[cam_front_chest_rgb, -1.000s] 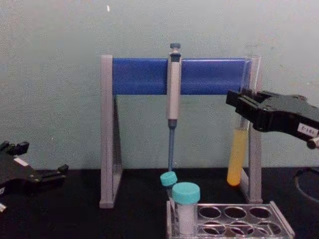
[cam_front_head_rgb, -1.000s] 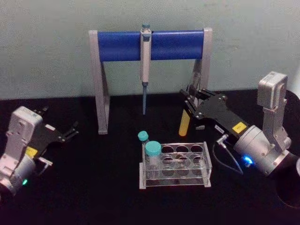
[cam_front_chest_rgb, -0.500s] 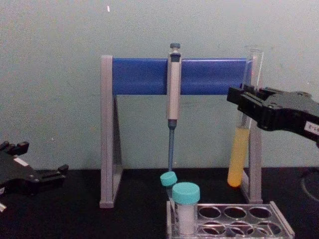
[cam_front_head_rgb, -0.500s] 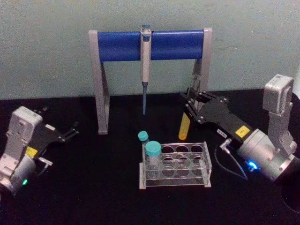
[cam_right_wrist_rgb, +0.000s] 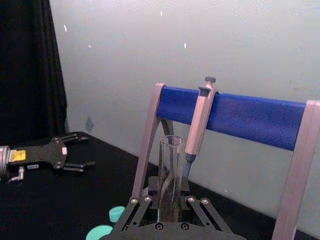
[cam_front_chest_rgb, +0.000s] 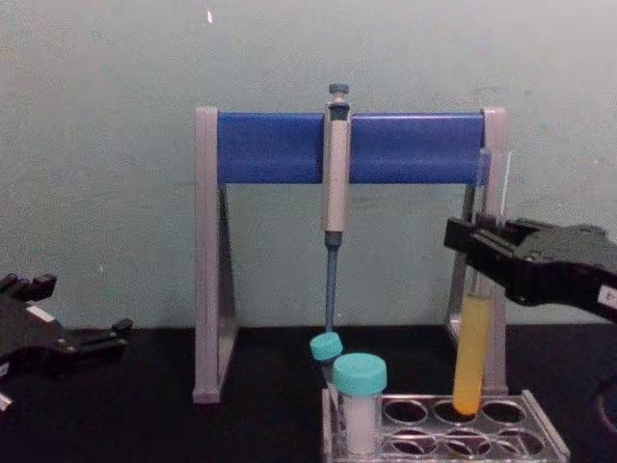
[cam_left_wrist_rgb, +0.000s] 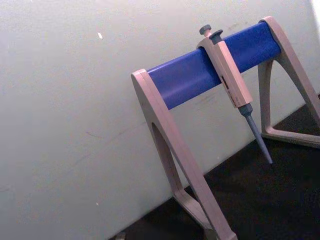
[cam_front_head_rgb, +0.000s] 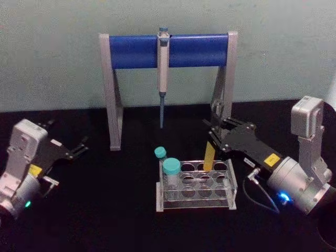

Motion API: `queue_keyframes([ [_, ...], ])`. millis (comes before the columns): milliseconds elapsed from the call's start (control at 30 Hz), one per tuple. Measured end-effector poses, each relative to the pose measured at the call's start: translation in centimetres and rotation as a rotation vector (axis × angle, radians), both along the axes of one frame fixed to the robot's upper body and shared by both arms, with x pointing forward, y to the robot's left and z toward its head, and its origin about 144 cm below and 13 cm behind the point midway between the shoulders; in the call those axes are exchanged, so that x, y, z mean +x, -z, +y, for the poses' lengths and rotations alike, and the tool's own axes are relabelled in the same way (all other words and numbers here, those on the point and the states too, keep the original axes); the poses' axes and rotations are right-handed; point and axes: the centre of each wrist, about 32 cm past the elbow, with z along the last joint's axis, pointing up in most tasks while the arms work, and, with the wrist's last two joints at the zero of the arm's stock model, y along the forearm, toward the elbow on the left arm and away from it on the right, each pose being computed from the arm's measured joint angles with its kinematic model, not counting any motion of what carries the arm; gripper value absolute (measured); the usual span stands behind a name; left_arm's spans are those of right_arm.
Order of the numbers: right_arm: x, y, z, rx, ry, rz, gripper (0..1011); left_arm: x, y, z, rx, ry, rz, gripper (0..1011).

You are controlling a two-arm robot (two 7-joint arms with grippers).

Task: Pick up the test tube from the test tube rack, shake it, then place it back into the test tube rack.

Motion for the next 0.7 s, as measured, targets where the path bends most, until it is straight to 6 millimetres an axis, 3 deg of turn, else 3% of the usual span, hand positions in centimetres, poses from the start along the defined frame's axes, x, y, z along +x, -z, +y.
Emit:
queue_keyframes([
  [700,0.86,0.59,0.47,-0.001,0.018,0.012,232,0.0,0.0,0.0,0.0,0.0,0.0,1010],
])
